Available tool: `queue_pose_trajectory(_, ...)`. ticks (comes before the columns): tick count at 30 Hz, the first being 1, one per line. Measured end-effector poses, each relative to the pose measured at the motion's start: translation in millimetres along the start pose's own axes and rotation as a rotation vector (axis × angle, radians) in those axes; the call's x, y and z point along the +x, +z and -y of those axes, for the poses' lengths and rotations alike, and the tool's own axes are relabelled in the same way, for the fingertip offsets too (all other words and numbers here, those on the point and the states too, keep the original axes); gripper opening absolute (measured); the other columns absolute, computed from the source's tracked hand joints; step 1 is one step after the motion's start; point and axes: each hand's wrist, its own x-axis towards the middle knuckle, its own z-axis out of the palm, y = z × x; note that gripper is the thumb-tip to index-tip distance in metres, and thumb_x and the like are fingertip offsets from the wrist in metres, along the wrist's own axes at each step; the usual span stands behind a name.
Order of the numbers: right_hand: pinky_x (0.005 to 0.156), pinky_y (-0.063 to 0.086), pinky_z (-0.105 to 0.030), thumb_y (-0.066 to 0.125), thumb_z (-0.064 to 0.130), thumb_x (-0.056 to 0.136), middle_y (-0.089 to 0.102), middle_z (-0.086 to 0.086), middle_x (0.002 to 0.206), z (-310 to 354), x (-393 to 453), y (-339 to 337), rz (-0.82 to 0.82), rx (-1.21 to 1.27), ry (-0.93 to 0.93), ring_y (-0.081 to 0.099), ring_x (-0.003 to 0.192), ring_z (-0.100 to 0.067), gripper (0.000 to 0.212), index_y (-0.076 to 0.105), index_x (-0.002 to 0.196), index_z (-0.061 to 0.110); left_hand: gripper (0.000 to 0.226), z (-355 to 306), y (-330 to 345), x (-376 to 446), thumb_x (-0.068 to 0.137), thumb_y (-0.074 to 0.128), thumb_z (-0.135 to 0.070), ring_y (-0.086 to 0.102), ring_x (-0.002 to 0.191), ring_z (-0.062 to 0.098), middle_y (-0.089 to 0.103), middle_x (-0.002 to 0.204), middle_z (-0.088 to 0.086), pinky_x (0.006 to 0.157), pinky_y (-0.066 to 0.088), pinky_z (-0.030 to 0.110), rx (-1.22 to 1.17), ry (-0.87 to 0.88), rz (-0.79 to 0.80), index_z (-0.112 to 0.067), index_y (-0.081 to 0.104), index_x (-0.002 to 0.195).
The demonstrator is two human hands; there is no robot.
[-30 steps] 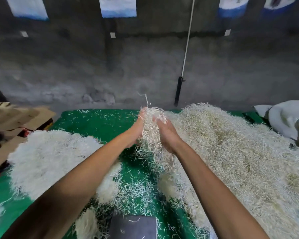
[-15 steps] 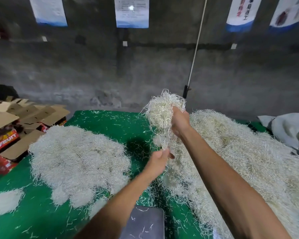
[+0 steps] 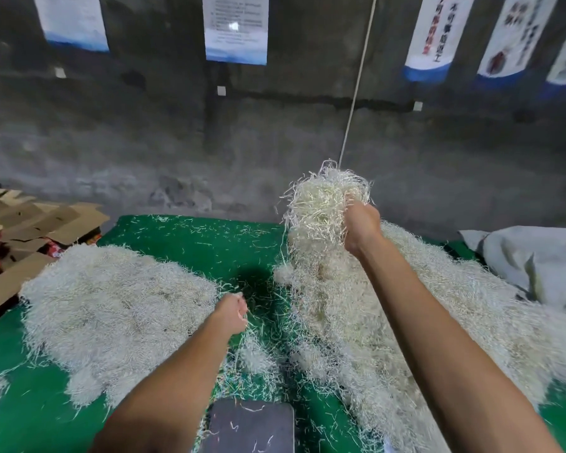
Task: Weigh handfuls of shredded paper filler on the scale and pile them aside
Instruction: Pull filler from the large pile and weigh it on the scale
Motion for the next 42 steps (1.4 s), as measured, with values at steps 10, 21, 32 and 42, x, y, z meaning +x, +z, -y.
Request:
queue_pose_trajectory(10, 0.117, 0.037, -0.052, 0.05, 0.011, 0.102, 0.054, -0.011, 0.141, -58, -4, 0, 0.166, -0.09, 0.026, 0.056, 0.117, -0.021, 0.03, 0.054, 0.129, 0.0, 0.05, -40, 43, 0, 0.087, 0.075, -0.013, 0.06, 0.098, 0.014, 0.058, 0.103, -0.007, 0.103, 0.044, 0.034, 1.16, 0.402, 0.263, -0.011, 0.054, 0.132)
queue_pose_trajectory(21, 0.121, 0.024, -0.057, 0.038, 0.036, 0.109, 0.026, -0.011, 0.166, -173, -64, -28, 0.442, -0.344, 0.211, 0.028, 0.152, -0.035, 0.056, 0.028, 0.159, 0.014, 0.044, 35, -67, -27, 0.099, 0.048, -0.035, 0.055, 0.126, 0.037, 0.049, 0.139, 0.01, 0.104, 0.044, 0.062, 0.207, -0.048, 0.302, -0.018, 0.044, 0.139)
queue_pose_trajectory(32, 0.092, 0.054, -0.035, 0.05, 0.019, 0.107, 0.049, -0.022, 0.146, -284, -109, -66, 0.343, -0.647, 0.213, 0.06, 0.108, -0.026, 0.057, 0.028, 0.156, 0.001, 0.087, 137, -139, -52, 0.081, 0.08, -0.047, 0.052, 0.127, 0.03, 0.042, 0.154, 0.013, 0.103, 0.047, 0.041, 0.415, 0.026, -0.091, -0.012, 0.039, 0.149)
queue_pose_trajectory(42, 0.108, 0.036, -0.038, 0.038, 0.03, 0.106, 0.065, -0.001, 0.128, -339, -133, -151, 0.212, -0.422, 0.199, 0.058, 0.116, -0.017, 0.039, 0.065, 0.13, 0.015, 0.086, 187, -188, -69, 0.078, 0.052, -0.087, 0.055, 0.106, 0.017, 0.055, 0.111, -0.013, 0.096, 0.052, 0.032, 0.747, 0.195, 0.013, -0.021, 0.058, 0.133)
